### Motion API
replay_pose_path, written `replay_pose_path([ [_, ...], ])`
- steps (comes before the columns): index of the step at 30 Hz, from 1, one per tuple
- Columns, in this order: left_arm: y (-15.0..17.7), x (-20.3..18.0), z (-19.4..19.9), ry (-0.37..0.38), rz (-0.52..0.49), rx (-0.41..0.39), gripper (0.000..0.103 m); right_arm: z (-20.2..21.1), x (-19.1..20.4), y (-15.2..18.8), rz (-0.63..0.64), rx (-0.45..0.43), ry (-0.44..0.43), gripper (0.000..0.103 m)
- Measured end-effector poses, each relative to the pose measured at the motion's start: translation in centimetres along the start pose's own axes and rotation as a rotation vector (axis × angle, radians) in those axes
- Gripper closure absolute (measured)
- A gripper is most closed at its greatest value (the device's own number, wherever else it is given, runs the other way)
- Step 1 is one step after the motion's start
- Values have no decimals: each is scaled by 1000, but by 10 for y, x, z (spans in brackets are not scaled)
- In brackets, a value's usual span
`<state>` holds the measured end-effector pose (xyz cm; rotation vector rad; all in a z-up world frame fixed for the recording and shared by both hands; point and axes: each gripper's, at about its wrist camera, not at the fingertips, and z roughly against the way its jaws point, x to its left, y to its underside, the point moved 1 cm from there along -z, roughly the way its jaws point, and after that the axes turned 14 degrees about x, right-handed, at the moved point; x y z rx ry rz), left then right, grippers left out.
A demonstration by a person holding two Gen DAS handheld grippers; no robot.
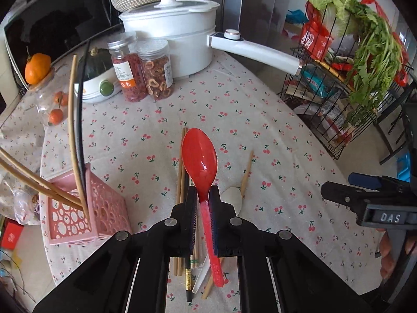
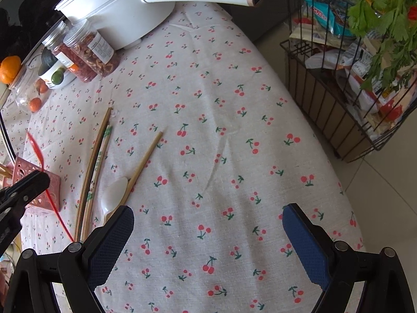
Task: Organize utensils
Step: 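Grasp the red plastic spoon with the left tool and lift it, then grasp the white plastic spoon with the right tool while the left tool carries the red spoon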
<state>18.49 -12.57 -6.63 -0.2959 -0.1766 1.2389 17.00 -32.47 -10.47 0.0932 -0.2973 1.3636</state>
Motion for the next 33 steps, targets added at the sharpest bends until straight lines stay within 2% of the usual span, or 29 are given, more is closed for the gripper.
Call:
replay_pose_path([
  [7,54,28,48,22,-27,-119,94,-17,33,4,21,56,-41,8],
  [12,85,56,59,43,4,-210,94,-34,65,6,59,90,-30,9],
  [16,91,76,59,104,47,-210,94,-48,86,3,94,102,-1,19],
  [19,98,82,64,98,34,-223,94,-60,95,-1,92,120,14,26],
  [26,109,96,70,141,47,-224,94,-87,113,-16,58,144,55,42],
  [29,113,102,72,150,57,-223,94,-97,121,-19,44,156,76,46],
  [33,115,108,72,146,69,-212,94,-105,136,-17,72,160,138,57],
])
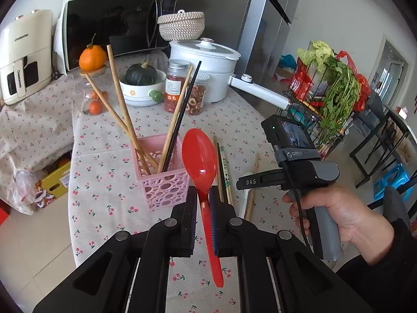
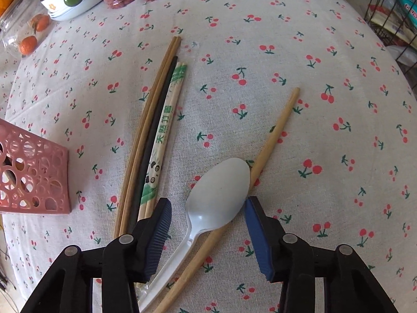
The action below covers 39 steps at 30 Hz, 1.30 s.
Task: Organize utensils
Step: 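Grasp the white plastic spoon with the right tool while the left tool carries the red spoon, then release the red spoon into the pink holder with the left tool while the right tool lifts the white spoon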
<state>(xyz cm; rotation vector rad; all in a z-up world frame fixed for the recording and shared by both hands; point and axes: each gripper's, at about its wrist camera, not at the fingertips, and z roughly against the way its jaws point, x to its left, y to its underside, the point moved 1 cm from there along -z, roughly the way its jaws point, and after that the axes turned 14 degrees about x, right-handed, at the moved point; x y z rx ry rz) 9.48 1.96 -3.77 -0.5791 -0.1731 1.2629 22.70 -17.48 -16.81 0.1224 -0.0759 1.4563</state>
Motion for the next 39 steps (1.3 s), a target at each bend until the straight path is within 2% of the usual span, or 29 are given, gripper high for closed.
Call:
replay_pose_path([
  [1,1,1,0,-4,4,1,94,-1,3,1,5,-5,31,63],
  [4,1,6,0,-8,15,2,94,-1,6,3,13,-14,52,65],
  [12,1,10,12,-20,28,-40,94,21,-21,13,6,-52,-72,71],
  [13,1,9,14,-25,28,-49,94,26,-24,15,6,-61,-94,77],
  [14,1,8,16,-28,26,-59,94,31,-27,17,11,-70,-116,103],
  [20,-5,4,28,-41,27,-109,94,58,-37,34,48,-145,-167,100],
  [24,-8,1,26,-36,29,-108,94,62,-42,29,57,-145,-214,94],
  [25,-9,0,25,-38,29,-106,94,61,-40,27,64,-142,-212,83],
  [26,-9,-1,23,-39,28,-102,94,58,-38,25,72,-139,-209,66],
  [28,-9,-1,19,-43,26,-93,94,51,-30,20,91,-134,-205,55],
  [39,-13,17,20,-43,63,-108,94,-1,20,-7,224,-52,-76,57],
])
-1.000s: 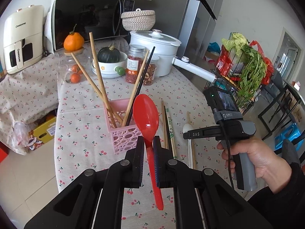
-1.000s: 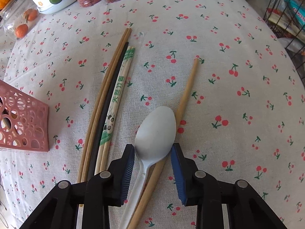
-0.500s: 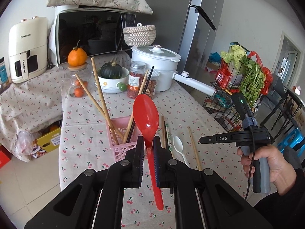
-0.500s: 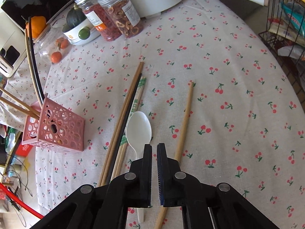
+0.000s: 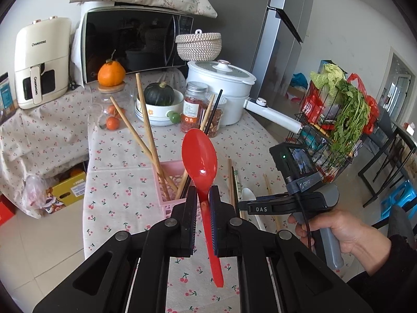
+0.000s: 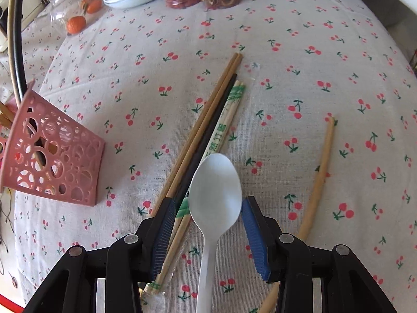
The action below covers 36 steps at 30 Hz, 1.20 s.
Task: Organize utensils
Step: 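Release the red spoon into the pink holder with the left tool while the right tool lifts the white spoon, then lower the white spoon into the pink holder and open the right tool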
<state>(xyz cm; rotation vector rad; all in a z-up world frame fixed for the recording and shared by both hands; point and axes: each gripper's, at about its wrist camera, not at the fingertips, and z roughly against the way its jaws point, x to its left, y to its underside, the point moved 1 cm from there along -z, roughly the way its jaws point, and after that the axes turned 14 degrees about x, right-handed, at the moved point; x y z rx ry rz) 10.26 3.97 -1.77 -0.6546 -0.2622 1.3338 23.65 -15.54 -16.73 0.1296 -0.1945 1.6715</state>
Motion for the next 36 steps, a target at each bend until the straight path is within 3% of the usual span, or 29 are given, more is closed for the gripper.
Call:
replay_pose_path([
  [1,-1,2,1,2,5,-5,94,-3,1,0,1,4,13,66],
  [6,-5,8,16,12,32,-69,94,0,-3,1,-7,-14,14,66],
  [13,-36,15,47,-69,65,-315,94,44,-13,17,-42,-131,-29,66],
  [18,-49,16,39,-139,71,-452,94,73,-19,31,-58,-210,-65,66],
  [25,-47,14,-18,-212,5,-393,93,94,-20,36,-55,-292,-66,66],
  [30,-44,17,-40,-200,9,-318,92,105,-22,39,-67,-347,-85,66],
  [31,-44,18,-43,-188,18,-294,86,107,-22,40,-72,-359,-91,66],
  [33,-44,20,-44,-166,45,-264,61,112,-21,41,-80,-386,-102,66],
  [34,-43,20,-42,-157,62,-264,43,115,-21,42,-83,-399,-109,66],
  [35,-41,20,-38,-149,76,-268,34,118,-20,42,-86,-414,-118,66],
  [36,-39,20,-35,-142,87,-266,32,121,-18,43,-88,-431,-126,66],
])
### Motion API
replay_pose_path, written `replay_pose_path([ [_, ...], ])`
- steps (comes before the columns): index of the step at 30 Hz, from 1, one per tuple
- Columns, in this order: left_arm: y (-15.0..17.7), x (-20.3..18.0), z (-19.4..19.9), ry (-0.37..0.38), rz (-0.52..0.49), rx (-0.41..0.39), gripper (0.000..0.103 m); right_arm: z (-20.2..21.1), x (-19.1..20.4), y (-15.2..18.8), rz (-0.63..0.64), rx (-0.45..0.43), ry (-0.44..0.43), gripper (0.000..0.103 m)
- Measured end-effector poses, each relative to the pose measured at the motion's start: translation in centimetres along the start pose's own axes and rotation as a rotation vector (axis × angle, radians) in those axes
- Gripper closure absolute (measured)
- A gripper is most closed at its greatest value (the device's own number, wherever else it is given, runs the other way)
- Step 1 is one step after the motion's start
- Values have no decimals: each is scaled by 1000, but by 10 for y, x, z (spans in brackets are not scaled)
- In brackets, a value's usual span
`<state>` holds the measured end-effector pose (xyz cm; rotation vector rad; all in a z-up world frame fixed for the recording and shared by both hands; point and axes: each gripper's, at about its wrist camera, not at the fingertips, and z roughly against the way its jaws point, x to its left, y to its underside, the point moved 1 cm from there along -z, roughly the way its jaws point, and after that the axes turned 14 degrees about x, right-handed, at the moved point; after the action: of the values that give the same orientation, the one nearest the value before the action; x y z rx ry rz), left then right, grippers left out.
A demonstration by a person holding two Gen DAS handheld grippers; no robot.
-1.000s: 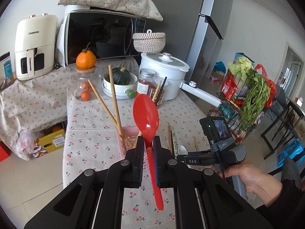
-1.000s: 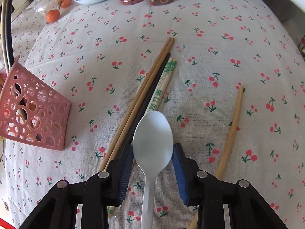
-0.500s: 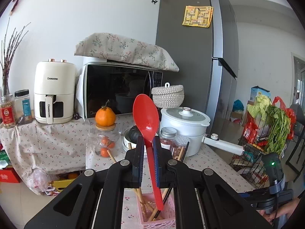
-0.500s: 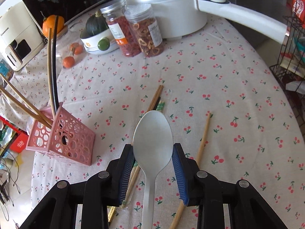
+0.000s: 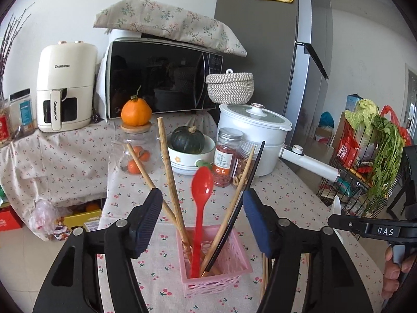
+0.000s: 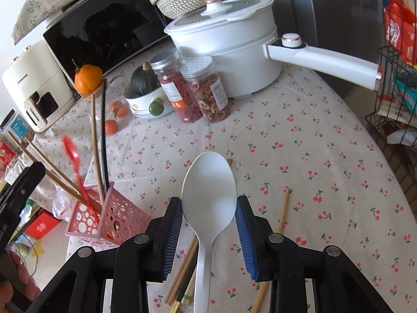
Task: Organize utensils
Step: 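Lower the white spoon into the pink holder and open the right tool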
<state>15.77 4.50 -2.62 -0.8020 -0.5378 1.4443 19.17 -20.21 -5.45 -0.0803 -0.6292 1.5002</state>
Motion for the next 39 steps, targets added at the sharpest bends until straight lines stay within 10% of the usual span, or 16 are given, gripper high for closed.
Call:
replay_pose_path([
  [15,26,49,22,-11,175,348,14,29,69,-2,14,-258,-87,65],
  [35,26,97,21,-21,234,392,14,-33,137,-12,18,-486,79,63],
  [39,27,94,17,-35,219,403,14,-27,133,-8,29,-448,54,47],
])
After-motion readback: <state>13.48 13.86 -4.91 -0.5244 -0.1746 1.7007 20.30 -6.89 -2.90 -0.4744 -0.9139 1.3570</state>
